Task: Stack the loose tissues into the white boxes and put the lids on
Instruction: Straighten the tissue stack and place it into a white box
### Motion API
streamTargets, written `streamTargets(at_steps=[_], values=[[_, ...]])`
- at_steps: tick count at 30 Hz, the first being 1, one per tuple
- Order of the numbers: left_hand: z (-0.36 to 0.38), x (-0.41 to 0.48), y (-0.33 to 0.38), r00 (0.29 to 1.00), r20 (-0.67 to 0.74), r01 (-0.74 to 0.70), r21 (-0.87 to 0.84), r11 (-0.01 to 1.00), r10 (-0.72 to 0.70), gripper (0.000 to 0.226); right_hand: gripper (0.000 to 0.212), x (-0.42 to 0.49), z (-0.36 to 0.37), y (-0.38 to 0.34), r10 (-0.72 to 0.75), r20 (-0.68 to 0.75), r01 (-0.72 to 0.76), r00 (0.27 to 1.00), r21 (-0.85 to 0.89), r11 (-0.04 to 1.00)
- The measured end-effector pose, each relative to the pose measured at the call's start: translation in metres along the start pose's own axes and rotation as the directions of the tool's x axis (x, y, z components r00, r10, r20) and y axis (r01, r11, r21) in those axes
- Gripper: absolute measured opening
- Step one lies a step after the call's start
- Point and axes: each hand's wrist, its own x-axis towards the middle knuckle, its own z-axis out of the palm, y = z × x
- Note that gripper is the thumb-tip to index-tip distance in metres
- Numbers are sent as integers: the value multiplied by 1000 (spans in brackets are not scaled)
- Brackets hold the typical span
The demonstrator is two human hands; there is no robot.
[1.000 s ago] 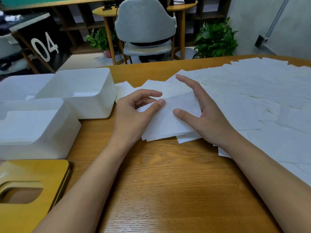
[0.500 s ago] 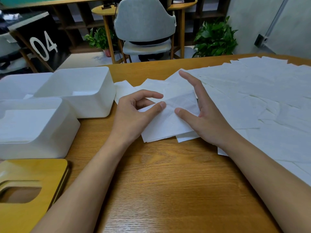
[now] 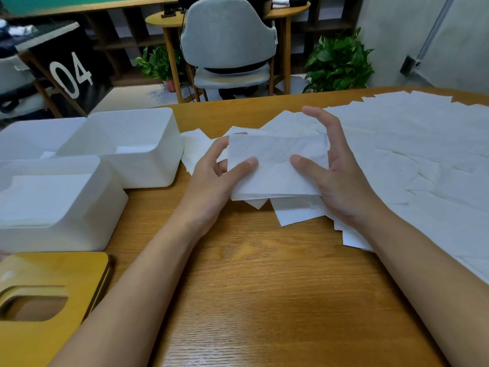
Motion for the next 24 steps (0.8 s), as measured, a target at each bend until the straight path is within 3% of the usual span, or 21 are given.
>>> streamTargets(at_steps=[3,5,9,12,15,18,24], values=[[-3,1,-5,995,-86,-48,71,996,54,50,56,-1,0,-4,33,76,-36,997,31,999],[-6,1,-6,992,-96,-75,78,994,83,51,39,-2,1,-6,42,133,-42,990,0,999],[-8,3,-6,989,-50,-129,160,979,138,51,31,-2,-2,-1,81,45,-77,996,-86,993],[-20,11,-15,946,-145,-177,517,838,289,44,33,1,-9,-1,75,-49,-80,996,-128,988],[-27,15,-20,946,-74,-147,770,620,316,44,34,2,-15,-1,72,-90,-84,993,-140,987],[-26,15,-24,966,-10,-139,824,550,260,47,34,1,-15,0,84,-124,-101,989,-138,985],[-31,20,-32,948,11,-183,838,514,319,32,35,2,-13,4,97,-151,-119,984,-149,982]])
